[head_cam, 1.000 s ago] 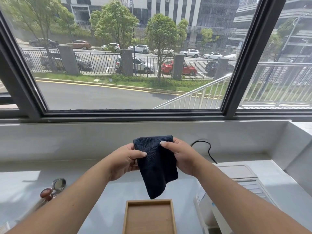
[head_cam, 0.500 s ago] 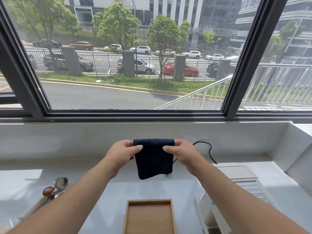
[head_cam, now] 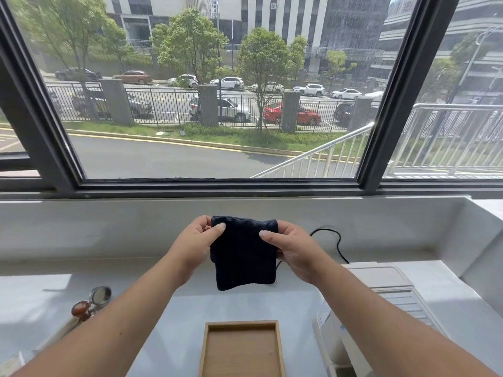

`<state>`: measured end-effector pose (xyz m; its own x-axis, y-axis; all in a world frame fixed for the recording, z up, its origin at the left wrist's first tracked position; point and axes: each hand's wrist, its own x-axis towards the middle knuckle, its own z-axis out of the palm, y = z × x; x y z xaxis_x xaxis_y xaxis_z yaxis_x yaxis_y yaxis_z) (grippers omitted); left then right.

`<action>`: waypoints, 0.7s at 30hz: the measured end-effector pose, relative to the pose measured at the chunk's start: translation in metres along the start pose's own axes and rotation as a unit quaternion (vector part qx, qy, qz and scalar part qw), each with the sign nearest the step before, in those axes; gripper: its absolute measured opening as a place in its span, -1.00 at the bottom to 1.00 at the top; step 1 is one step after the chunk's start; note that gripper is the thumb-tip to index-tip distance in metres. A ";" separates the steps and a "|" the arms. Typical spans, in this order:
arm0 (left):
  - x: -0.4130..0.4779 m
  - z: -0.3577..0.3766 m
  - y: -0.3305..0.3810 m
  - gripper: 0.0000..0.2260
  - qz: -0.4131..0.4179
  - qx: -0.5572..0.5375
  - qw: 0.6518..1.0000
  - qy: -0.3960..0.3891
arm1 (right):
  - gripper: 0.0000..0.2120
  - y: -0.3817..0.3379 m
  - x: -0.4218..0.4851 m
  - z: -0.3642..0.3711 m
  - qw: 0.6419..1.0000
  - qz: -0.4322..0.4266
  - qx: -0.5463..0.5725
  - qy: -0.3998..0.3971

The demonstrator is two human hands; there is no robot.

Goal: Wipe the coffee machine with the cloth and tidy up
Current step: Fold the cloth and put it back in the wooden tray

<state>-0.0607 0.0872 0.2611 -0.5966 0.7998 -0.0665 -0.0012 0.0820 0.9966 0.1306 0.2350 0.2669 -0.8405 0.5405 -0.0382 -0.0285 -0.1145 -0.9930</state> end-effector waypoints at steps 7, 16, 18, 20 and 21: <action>-0.002 0.004 -0.003 -0.53 -0.043 -0.021 0.995 -0.085 | -0.75 -0.004 -0.002 0.006 0.998 0.022 0.053 -0.002; 0.005 0.013 -0.027 -0.42 -0.083 -0.086 0.993 0.007 | -0.42 0.014 0.005 -0.001 0.996 0.063 0.053 0.035; 0.007 0.014 -0.031 -0.41 -0.089 -0.088 0.992 0.029 | -0.44 0.021 0.008 0.000 0.993 0.074 0.054 0.078; 0.008 0.015 -0.034 -0.40 -0.091 -0.082 0.992 0.037 | -0.47 0.027 0.011 0.000 0.988 0.087 0.055 0.113; 0.008 0.016 -0.036 -0.39 -0.092 -0.080 0.992 0.034 | -0.47 0.031 0.012 -0.001 0.986 0.094 0.056 0.128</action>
<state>-0.0528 0.0999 0.2237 -0.6270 0.7378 -0.2501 -0.2397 0.1228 0.9630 0.1205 0.2389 0.2358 -0.6729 0.6922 -0.2608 0.0424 -0.3158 -0.9479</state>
